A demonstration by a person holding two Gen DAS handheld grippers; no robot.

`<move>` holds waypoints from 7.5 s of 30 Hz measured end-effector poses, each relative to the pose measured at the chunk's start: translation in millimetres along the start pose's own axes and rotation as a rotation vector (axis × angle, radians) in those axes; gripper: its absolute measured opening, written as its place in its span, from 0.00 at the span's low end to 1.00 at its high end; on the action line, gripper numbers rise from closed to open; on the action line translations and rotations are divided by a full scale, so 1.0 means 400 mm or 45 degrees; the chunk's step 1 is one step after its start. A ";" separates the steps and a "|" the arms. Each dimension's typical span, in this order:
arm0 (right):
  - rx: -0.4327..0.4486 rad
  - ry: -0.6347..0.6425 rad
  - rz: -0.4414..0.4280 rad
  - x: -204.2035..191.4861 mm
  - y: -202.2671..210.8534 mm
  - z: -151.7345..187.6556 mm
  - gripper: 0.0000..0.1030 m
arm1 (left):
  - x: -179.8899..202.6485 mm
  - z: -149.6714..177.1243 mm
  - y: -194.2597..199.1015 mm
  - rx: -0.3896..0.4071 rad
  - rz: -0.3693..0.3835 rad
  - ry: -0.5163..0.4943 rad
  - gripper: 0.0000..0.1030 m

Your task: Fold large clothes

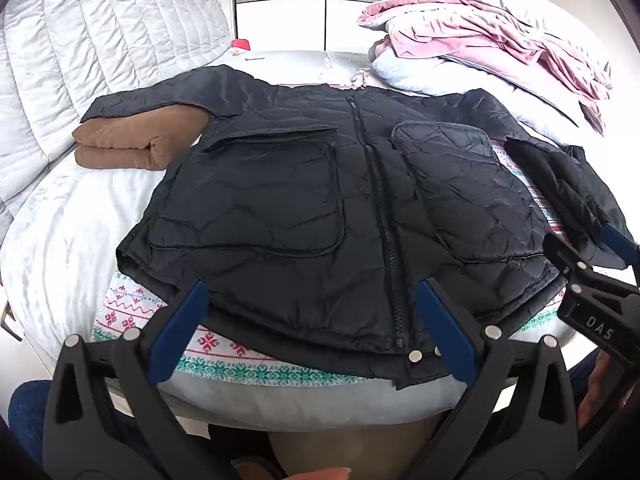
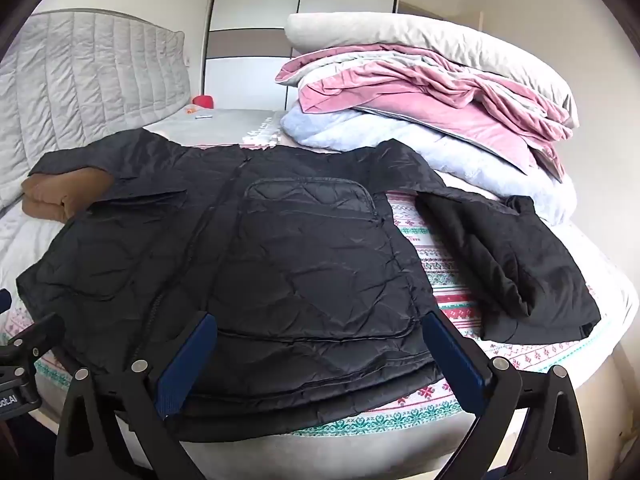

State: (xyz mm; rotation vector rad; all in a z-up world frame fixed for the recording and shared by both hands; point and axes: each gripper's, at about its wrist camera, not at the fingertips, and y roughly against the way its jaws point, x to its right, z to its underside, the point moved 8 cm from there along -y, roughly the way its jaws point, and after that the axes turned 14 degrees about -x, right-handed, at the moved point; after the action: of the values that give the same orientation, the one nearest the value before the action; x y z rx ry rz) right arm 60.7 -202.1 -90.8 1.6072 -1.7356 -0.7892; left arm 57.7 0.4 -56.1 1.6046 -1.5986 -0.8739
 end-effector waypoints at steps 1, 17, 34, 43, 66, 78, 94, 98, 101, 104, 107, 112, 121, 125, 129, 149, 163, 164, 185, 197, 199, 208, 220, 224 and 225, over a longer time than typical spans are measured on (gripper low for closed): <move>-0.004 -0.007 -0.001 0.001 0.001 -0.001 1.00 | -0.002 0.000 -0.001 -0.003 0.003 0.004 1.00; 0.071 -0.025 0.044 0.013 0.018 -0.005 1.00 | -0.033 -0.010 -0.023 0.022 -0.052 0.033 1.00; 0.035 -0.031 -0.136 0.030 -0.012 0.000 1.00 | -0.188 -0.037 -0.036 0.008 -0.062 0.211 1.00; -0.083 -0.296 -0.314 0.229 -0.081 0.009 1.00 | -0.319 -0.039 -0.072 -0.051 0.012 0.362 1.00; -0.269 -0.701 -0.423 0.416 -0.209 0.056 0.06 | -0.390 -0.026 -0.181 -0.131 0.078 0.482 0.06; -0.271 -0.638 -0.284 0.441 -0.168 0.046 0.51 | -0.415 -0.021 -0.069 -0.055 0.099 0.597 0.40; -0.045 -1.090 -0.632 0.718 -0.255 -0.370 0.76 | -0.241 -0.495 -0.023 0.085 0.053 0.470 0.80; -0.141 -1.188 -0.538 0.784 -0.398 -0.383 0.76 | -0.174 -0.564 -0.149 -0.030 0.130 0.380 0.80; -0.178 -1.215 -0.451 0.826 -0.476 -0.373 0.76 | -0.149 -0.561 -0.267 -0.063 0.031 0.322 0.80; -0.126 -1.217 -0.398 0.871 -0.516 -0.378 0.76 | -0.136 -0.546 -0.371 -0.186 -0.025 0.242 0.80; -0.142 -1.272 -0.329 0.915 -0.572 -0.379 0.76 | -0.152 -0.551 -0.378 -0.158 -0.055 0.226 0.80; -0.100 -1.372 -0.301 0.939 -0.653 -0.391 0.76 | -0.214 -0.554 -0.386 -0.152 -0.055 0.291 0.80; 0.225 -0.967 -0.256 0.848 -0.490 -0.584 0.08 | -0.292 -0.559 -0.423 -0.206 -0.007 0.438 0.80; 0.202 -0.911 -0.291 0.785 -0.492 -0.607 0.08 | -0.310 -0.556 -0.415 -0.202 0.021 0.468 0.80; 0.035 -1.033 -0.300 0.772 -0.605 -0.538 0.07 | -0.332 -0.557 -0.410 -0.194 0.012 0.453 0.80; 0.008 0.446 -0.218 -0.347 -0.666 -0.811 0.08 | -0.444 -0.560 -0.412 -0.218 0.087 0.619 0.80; -0.226 0.367 -0.497 -0.379 -0.718 -0.727 0.60 | -0.439 -0.561 -0.412 -0.222 0.094 0.611 0.80; -0.231 0.335 -0.526 -0.367 -0.707 -0.732 0.60 | -0.438 -0.561 -0.411 -0.220 0.089 0.604 0.80; -0.593 -0.126 -0.734 -0.127 -0.519 -0.364 0.88 | -0.525 -0.546 -0.380 -0.187 0.026 0.657 0.80; -0.533 -0.307 -1.117 -0.077 -0.462 -0.416 0.88 | -0.974 -0.633 -0.395 -0.139 -0.017 1.120 0.82; -0.563 -0.369 -1.145 -0.068 -0.474 -0.422 0.88 | -1.022 -0.636 -0.416 -0.120 -0.002 1.187 0.82; -0.571 -0.458 -1.131 -0.023 -0.493 -0.417 0.88 | -1.065 -0.699 -0.420 0.059 -0.078 1.262 0.62; -0.499 -0.638 -1.126 0.103 -0.491 -0.441 0.88 | -0.847 -0.913 -0.245 0.274 -0.273 0.819 0.07; -0.484 -0.720 -1.135 0.145 -0.498 -0.447 0.88 | -0.685 -0.978 -0.163 0.346 -0.129 0.668 0.05; -0.478 -0.744 -1.139 0.158 -0.499 -0.448 0.88 | -0.654 -0.977 -0.158 0.356 -0.104 0.659 0.05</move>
State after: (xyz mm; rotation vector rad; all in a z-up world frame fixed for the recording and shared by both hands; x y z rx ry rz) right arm 321.3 -280.9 -133.4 1.9753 -1.0022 -2.0332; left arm 419.9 268.2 93.3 1.9067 -1.3261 -0.2381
